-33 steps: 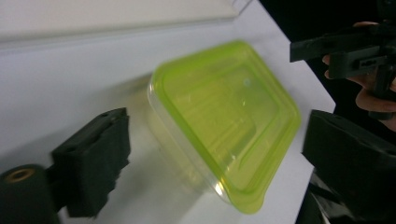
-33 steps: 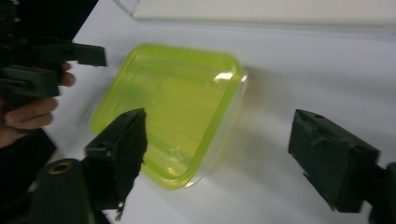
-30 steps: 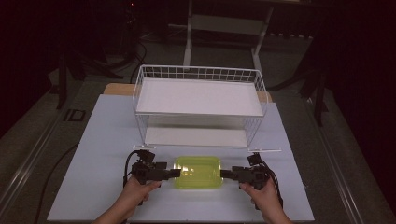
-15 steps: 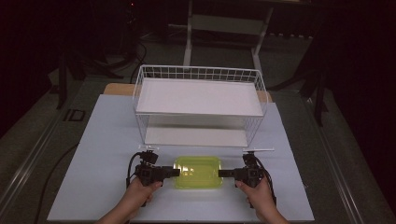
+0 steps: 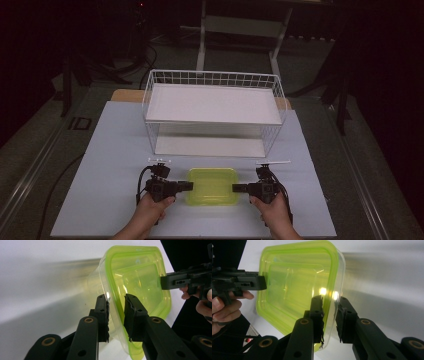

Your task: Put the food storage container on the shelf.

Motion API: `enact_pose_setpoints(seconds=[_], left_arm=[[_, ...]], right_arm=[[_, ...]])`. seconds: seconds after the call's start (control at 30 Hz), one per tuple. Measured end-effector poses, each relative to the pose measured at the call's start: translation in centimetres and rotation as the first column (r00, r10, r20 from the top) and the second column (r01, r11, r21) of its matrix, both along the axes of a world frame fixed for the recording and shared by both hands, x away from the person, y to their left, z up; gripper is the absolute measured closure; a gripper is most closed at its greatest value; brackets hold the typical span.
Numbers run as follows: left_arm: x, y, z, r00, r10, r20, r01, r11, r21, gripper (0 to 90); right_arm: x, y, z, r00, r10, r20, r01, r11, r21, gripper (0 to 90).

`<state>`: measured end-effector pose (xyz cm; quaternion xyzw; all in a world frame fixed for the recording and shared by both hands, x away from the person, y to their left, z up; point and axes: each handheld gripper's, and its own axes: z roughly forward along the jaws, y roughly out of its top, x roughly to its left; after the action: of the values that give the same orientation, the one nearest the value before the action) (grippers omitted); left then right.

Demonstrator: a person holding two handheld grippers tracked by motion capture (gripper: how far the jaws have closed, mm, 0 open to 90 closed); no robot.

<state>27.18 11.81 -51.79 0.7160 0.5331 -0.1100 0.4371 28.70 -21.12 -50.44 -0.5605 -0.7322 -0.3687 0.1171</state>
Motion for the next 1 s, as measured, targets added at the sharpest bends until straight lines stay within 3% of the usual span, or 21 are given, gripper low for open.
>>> enact_pose_setpoints(seconds=[0.23,0.53,1.0], left_arm=[[0.0,-0.1,0.6,0.9998,0.015,0.016,-0.015,0.9998,0.011,79.4],[0.6,-0.2,1.0,0.9991,0.032,0.03,-0.032,0.9995,0.0,80.1],[2.2,-0.2,3.2,0.9932,0.054,0.103,-0.054,0.9986,-0.003,80.5]], right_arm=[[-0.3,0.1,0.8,0.9989,0.004,0.047,-0.003,0.9999,-0.016,79.3],[0.0,0.1,1.1,0.9973,0.0,0.074,0.002,0.9997,-0.026,79.3],[1.6,0.2,2.7,0.9923,-0.028,0.12,0.029,0.9996,-0.004,79.3]])
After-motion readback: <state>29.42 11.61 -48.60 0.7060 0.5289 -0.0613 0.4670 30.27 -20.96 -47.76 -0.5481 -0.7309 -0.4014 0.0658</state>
